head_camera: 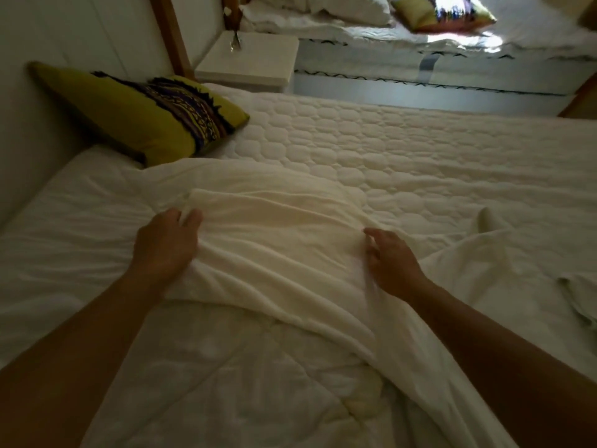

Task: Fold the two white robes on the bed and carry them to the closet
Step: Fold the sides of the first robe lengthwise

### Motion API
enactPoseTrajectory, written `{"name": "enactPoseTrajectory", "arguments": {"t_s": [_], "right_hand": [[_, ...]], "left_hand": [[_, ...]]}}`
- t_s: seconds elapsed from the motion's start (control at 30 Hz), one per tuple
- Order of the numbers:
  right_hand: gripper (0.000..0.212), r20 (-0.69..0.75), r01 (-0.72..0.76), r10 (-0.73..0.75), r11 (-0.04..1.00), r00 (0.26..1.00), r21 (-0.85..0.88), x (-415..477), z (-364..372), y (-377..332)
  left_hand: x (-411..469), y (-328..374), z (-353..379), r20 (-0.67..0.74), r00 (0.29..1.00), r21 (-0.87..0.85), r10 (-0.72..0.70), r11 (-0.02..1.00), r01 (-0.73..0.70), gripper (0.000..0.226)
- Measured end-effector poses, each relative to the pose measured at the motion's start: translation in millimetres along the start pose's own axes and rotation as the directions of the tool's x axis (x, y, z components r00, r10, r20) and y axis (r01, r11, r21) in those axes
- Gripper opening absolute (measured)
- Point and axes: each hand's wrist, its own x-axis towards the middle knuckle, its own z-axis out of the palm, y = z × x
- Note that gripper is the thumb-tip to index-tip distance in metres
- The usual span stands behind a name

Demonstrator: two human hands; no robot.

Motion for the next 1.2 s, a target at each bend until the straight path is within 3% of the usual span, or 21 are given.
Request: {"name": "enactPoseTrajectory", "arguments": {"t_s": [0.1,0.17,0.3,0.4,0.5,0.57,0.67,0.7,0.77,0.8,0.9,1.0,1.03,1.1,1.13,1.2], "right_hand": [[0.039,0.149,-0.084,0.104,0.987,0.983,-0.136,17,2,28],[0.034,0.27,-0.031,0.109,0.96,0.957,-0.277,14,-4,44],[0.039,0.35,0.05,0.177,0.832,0.92,-0.553,19,-27,66],[0.04,0.413,0.089,0.218,0.79,0.884,-0.607,37,-52,73],[0.042,0.478,0.119,0.208,0.815,0.853,-0.567,50,-71,86],[0.039,0.403,0.089,0.145,0.857,0.904,-0.507,55,-77,98],[0.034,0.105,0.104,-0.069,0.92,0.992,-0.379,68,-88,109],[0.035,0.011,0.114,-0.118,0.934,0.993,-0.339,75,-92,111],[0.04,-0.084,0.11,-0.143,0.943,0.986,-0.314,84,-94,110],[0.042,-0.086,0.106,-0.143,0.935,0.986,-0.337,89,-90,113],[0.055,0.006,0.003,0.0,0.904,1.0,-0.428,100,-50,128],[0.059,0.013,-0.109,0.132,0.865,0.991,-0.49,92,-14,133],[0.057,-0.006,-0.107,0.12,0.855,0.993,-0.508,90,-9,135],[0.051,0.004,-0.077,0.094,0.84,0.996,-0.537,89,-10,137],[0.049,0.005,-0.08,0.097,0.85,0.995,-0.52,89,-14,138],[0.051,-0.093,-0.061,0.027,0.923,0.995,-0.379,91,-21,137]], "left_hand": [[-2,-7,5,-0.063,0.997,0.05,0.051,0.998,-0.047,0.046],[-4,-12,10,-0.064,0.997,0.047,0.04,0.998,-0.037,0.044],[-3,-15,17,-0.056,0.998,0.047,-0.005,0.999,0.008,0.052],[3,-20,20,-0.082,0.996,0.026,-0.022,0.999,0.024,0.049],[7,-22,26,-0.108,0.993,-0.042,-0.04,0.998,0.036,0.05],[13,-37,36,-0.086,0.99,-0.093,-0.115,0.99,0.107,0.058],[15,-44,43,-0.147,0.97,-0.205,-0.195,0.965,0.163,0.067],[13,-42,43,-0.195,0.958,-0.26,-0.209,0.953,0.155,0.057],[22,-48,47,-0.279,0.95,-0.144,-0.142,0.984,0.105,0.027],[29,-56,50,-0.287,0.95,-0.155,-0.121,0.985,0.079,0.029],[29,-52,46,-0.22,0.965,-0.225,-0.146,0.97,0.095,0.078],[33,-32,28,-0.075,0.987,-0.047,-0.141,0.989,0.138,0.093],[36,-22,23,-0.028,0.986,-0.096,-0.163,0.983,0.16,0.089],[41,5,12,0.061,0.988,-0.177,-0.144,0.972,0.152,0.052],[43,16,8,0.023,0.998,-0.173,-0.064,0.983,0.067,0.04],[41,25,1,-0.156,0.984,-0.105,0.081,0.99,-0.098,0.039]]}}
